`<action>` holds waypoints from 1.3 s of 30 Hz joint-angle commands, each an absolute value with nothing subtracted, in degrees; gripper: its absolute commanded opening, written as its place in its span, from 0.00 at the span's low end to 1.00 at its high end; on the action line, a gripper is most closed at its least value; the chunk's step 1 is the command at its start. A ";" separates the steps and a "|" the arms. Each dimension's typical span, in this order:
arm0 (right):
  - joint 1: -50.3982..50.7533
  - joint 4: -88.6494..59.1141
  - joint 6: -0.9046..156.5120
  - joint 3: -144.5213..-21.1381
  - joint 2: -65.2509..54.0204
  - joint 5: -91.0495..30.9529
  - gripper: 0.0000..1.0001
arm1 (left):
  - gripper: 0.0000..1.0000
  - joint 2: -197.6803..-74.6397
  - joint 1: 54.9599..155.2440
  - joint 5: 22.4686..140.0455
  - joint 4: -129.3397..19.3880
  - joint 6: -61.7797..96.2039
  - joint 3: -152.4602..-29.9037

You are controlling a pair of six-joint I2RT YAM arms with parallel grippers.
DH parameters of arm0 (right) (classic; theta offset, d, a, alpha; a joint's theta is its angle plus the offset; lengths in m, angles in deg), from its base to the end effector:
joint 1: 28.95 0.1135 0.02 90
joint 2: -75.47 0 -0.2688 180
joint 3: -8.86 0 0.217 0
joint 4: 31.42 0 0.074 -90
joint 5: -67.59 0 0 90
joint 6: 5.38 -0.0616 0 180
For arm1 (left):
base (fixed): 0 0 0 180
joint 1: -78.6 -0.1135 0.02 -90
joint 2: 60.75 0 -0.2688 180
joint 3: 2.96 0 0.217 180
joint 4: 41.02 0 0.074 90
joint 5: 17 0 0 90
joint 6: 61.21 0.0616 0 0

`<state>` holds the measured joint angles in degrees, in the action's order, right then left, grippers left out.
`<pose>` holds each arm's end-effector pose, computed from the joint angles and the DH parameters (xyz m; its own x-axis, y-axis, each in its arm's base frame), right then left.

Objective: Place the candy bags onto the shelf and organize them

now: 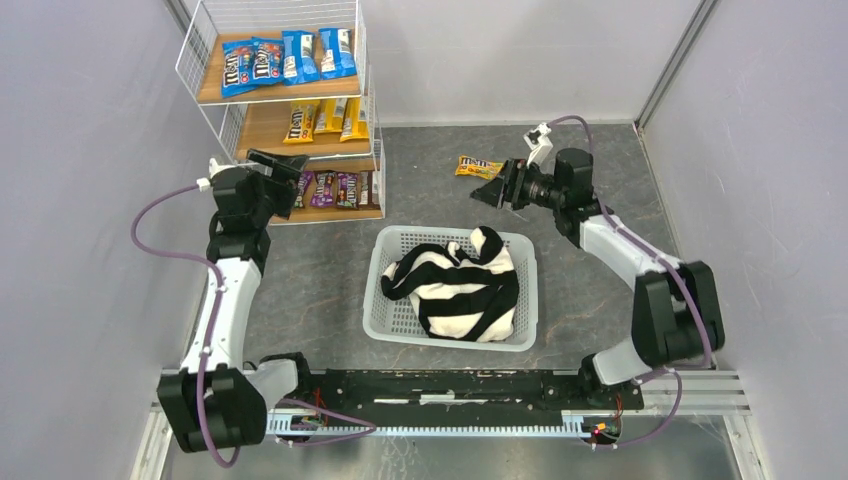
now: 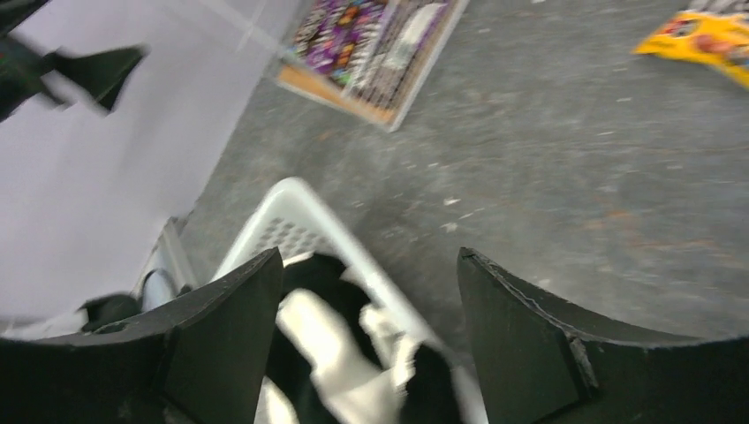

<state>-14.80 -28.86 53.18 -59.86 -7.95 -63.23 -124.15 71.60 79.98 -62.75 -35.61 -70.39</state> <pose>0.2949 0.1159 0.2897 -0.6577 0.2413 -0.7136 -0.5242 0.5337 0.6636 0.2439 0.0224 0.3280 -0.1249 -0.9172 -0.3783 -0.2748 0.3984 -0.8751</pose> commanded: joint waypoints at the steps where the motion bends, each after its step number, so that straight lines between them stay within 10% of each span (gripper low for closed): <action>1: -19.16 -30.88 51.84 -66.79 -17.31 -57.91 0.82 | 0.94 -118.98 71.47 89.23 -67.06 -18.53 -71.31; 14: -25.22 -31.14 51.13 -88.20 -46.51 -53.93 0.89 | 0.98 -114.82 72.94 111.58 -70.53 -3.19 -67.26; 39: -22.94 -39.50 43.27 -93.57 -60.08 -43.47 0.29 | 0.98 -116.73 77.34 114.84 -69.29 -5.34 -68.32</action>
<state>-24.39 -38.80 43.58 -92.19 -58.73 -46.75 -118.12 76.60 112.66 -70.62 -5.91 -66.74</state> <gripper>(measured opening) 0.362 0.982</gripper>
